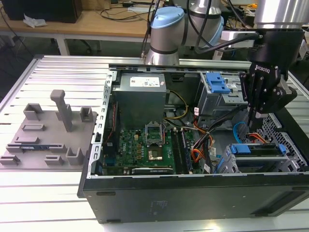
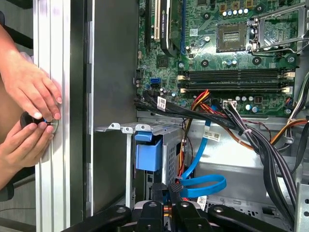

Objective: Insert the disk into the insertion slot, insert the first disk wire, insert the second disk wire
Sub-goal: 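Insert the second disk wire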

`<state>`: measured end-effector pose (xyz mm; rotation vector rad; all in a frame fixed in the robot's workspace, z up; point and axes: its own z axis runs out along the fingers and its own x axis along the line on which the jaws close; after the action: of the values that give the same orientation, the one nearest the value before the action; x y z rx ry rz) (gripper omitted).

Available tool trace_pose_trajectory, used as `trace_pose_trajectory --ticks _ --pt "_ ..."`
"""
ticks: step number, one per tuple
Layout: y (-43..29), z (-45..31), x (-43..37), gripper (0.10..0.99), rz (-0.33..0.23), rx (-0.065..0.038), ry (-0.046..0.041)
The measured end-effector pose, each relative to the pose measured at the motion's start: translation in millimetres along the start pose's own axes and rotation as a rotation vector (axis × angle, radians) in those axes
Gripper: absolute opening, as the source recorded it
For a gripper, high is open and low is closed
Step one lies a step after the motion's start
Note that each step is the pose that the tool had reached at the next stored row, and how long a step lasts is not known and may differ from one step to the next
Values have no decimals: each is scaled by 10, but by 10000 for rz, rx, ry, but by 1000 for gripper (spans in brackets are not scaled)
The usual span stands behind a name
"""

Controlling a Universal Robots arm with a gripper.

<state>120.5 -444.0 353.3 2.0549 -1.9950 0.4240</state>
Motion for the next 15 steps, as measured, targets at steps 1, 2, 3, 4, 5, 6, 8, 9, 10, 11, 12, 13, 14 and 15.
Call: trace_pose_trajectory --ticks 1,2,3,4,5,6,8,9,10,11,12,13,14,15 --pt "0 0 0 161 0 0 0" --pt "0 0 0 161 0 0 -2" --pt "0 0 0 161 0 0 -4" --pt "-1 3 3 161 3 -1 -8" --pt "-10 4 7 161 12 -14 -8" --pt "-14 5 9 161 24 -33 -9" --pt "-27 6 11 161 86 -109 -27" --pt "-37 6 11 161 113 -128 -35" --pt "-37 7 14 161 124 -130 -115" --pt "-37 12 23 161 143 -128 -443" --pt "-38 13 28 161 152 -127 -637" --pt "-37 16 34 161 168 -126 -870" --pt "-37 18 39 161 176 -125 -1013" --pt "-37 21 45 161 187 -125 -1173"
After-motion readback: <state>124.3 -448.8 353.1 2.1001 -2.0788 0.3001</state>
